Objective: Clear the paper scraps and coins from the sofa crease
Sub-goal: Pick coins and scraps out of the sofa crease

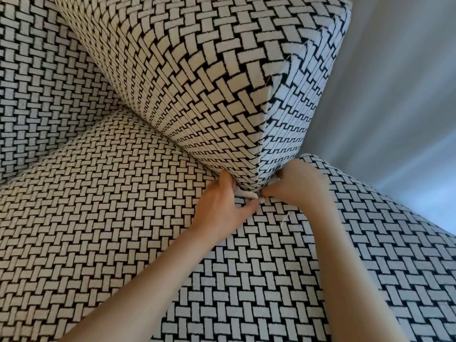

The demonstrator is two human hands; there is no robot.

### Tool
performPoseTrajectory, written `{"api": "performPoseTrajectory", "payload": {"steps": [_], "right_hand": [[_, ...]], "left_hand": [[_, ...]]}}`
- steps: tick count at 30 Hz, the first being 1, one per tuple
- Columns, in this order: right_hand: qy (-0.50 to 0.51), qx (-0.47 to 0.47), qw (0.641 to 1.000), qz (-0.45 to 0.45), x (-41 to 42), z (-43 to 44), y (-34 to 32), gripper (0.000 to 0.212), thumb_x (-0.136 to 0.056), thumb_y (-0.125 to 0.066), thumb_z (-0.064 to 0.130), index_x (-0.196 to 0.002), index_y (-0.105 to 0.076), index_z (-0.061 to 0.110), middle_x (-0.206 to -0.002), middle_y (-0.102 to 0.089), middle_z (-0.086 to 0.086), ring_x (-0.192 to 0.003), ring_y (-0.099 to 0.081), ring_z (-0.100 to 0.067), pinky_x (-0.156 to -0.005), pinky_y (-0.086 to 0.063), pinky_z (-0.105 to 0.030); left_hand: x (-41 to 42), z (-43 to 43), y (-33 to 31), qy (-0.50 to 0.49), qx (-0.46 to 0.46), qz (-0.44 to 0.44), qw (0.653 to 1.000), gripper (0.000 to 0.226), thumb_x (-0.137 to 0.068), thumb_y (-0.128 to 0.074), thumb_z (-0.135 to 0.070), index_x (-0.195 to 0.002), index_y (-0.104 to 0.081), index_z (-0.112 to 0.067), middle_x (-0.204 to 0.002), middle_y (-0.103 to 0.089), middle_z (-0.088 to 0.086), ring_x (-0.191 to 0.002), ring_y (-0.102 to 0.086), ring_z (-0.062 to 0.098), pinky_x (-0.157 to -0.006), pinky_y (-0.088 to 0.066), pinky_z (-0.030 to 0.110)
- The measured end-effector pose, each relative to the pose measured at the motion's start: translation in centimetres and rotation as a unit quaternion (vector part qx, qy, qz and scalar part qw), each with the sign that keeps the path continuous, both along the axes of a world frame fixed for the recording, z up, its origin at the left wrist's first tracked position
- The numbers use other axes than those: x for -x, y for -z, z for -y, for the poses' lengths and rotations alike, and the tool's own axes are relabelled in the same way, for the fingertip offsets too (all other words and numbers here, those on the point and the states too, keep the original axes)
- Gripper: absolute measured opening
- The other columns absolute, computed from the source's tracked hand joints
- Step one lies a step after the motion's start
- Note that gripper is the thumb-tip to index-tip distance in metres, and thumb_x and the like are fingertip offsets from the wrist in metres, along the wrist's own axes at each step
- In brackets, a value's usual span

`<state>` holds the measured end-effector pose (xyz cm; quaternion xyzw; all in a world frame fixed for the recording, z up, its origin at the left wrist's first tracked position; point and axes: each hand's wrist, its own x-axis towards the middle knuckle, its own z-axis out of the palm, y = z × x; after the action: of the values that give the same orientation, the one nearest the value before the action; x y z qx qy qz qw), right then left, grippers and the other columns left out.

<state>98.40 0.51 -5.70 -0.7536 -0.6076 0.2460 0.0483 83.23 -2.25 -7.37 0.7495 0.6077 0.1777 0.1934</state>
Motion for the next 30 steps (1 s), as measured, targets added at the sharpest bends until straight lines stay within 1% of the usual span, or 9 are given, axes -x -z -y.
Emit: {"api": "performPoseTrajectory", "payload": {"steps": [8, 10, 12, 14, 21, 24, 26, 28, 30], "right_hand": [[0.01, -0.04, 0.999, -0.019, 0.2, 0.3, 0.1, 0.029, -0.07, -0.068, 0.034, -0.075, -0.065, 0.005, -0.059, -0.051, 0.0, -0.053, -0.044, -0.013, -0.043, -0.028, -0.018], [0.014, -0.032, 0.998, -0.043, 0.3, 0.6, 0.1, 0.03, -0.07, -0.068, 0.032, -0.074, -0.066, 0.002, -0.056, -0.048, 0.0, -0.052, -0.044, -0.014, -0.044, -0.029, -0.019], [0.014, -0.021, 0.998, -0.064, 0.2, 1.0, 0.1, 0.027, -0.07, -0.068, 0.03, -0.068, -0.064, 0.003, -0.053, -0.044, 0.0, -0.052, -0.043, -0.016, -0.045, -0.029, -0.02], [0.002, -0.009, 0.996, -0.084, 0.1, 1.2, -0.1, 0.026, -0.071, -0.068, 0.029, -0.06, -0.059, 0.007, -0.05, -0.041, 0.0, -0.051, -0.04, -0.015, -0.046, -0.028, -0.021], [-0.043, 0.041, 0.986, -0.156, -0.3, 1.3, -0.4, 0.03, -0.069, -0.07, 0.03, -0.08, -0.071, 0.002, -0.062, -0.052, -0.005, -0.057, -0.044, -0.016, -0.055, -0.037, -0.028], [-0.058, 0.057, 0.98, -0.179, -0.4, 1.4, -0.9, 0.016, -0.07, -0.07, 0.026, -0.075, -0.073, 0.011, -0.062, -0.055, -0.004, -0.057, -0.046, -0.014, -0.055, -0.039, -0.028], [-0.078, 0.077, 0.975, -0.194, -0.3, 1.6, -1.4, 0.009, -0.072, -0.07, 0.024, -0.064, -0.068, 0.019, -0.056, -0.052, 0.0, -0.051, -0.042, -0.011, -0.05, -0.036, -0.022], [-0.098, 0.081, 0.972, -0.2, 0.3, 2.0, -1.6, 0.022, -0.073, -0.069, 0.024, -0.054, -0.06, 0.023, -0.049, -0.046, 0.004, -0.045, -0.038, -0.009, -0.045, -0.032, -0.019], [-0.098, 0.061, 0.976, -0.184, 0.9, 2.1, -1.4, 0.019, -0.075, -0.067, 0.025, -0.058, -0.063, 0.017, -0.048, -0.045, 0.003, -0.045, -0.039, -0.01, -0.046, -0.033, -0.021]], "left_hand": [[-0.8, 0.7, -0.3, -0.034, 0.026, 0.052, 0.998, 0.047, -0.079, -0.066, -0.043, -0.096, -0.032, -0.016, -0.083, -0.037, -0.01, -0.086, -0.041, 0.011, -0.058, -0.025, 0.018], [-1.2, 0.7, -0.2, -0.049, 0.027, 0.074, 0.996, 0.047, -0.078, -0.069, -0.039, -0.098, -0.035, -0.015, -0.085, -0.042, -0.009, -0.09, -0.044, 0.013, -0.064, -0.031, 0.017], [-1.4, 0.5, -0.1, -0.06, 0.035, 0.094, 0.993, 0.05, -0.076, -0.072, -0.036, -0.104, -0.04, -0.01, -0.095, -0.053, -0.004, -0.1, -0.051, 0.018, -0.079, -0.042, 0.024], [-1.5, 0.4, -0.1, -0.066, 0.045, 0.103, 0.991, 0.052, -0.074, -0.073, -0.035, -0.106, -0.041, -0.009, -0.099, -0.057, -0.003, -0.104, -0.053, 0.02, -0.085, -0.046, 0.031], [-1.4, 0.5, -0.3, -0.073, 0.048, 0.099, 0.991, 0.045, -0.076, -0.072, -0.032, -0.098, -0.037, -0.014, -0.093, -0.05, -0.004, -0.094, -0.048, 0.015, -0.069, -0.038, 0.022], [-1.3, 1.2, -0.3, -0.064, 0.044, 0.112, 0.991, 0.036, -0.081, -0.067, -0.026, -0.091, -0.034, -0.018, -0.081, -0.041, -0.01, -0.087, -0.043, 0.013, -0.058, -0.03, 0.014], [-1.3, 1.9, -0.2, -0.05, 0.041, 0.111, 0.992, 0.03, -0.085, -0.062, -0.019, -0.09, -0.033, -0.019, -0.081, -0.039, -0.012, -0.087, -0.042, 0.013, -0.06, -0.03, 0.016], [-1.5, 2.2, -0.1, -0.054, 0.05, 0.116, 0.99, 0.028, -0.086, -0.057, -0.011, -0.095, -0.033, -0.022, -0.091, -0.044, -0.008, -0.094, -0.045, 0.013, -0.069, -0.032, 0.019], [-1.8, 2.3, -0.1, -0.074, 0.074, 0.15, 0.983, 0.03, -0.086, -0.055, -0.01, -0.099, -0.032, -0.024, -0.102, -0.047, -0.005, -0.101, -0.049, 0.015, -0.073, -0.036, 0.022]]}}
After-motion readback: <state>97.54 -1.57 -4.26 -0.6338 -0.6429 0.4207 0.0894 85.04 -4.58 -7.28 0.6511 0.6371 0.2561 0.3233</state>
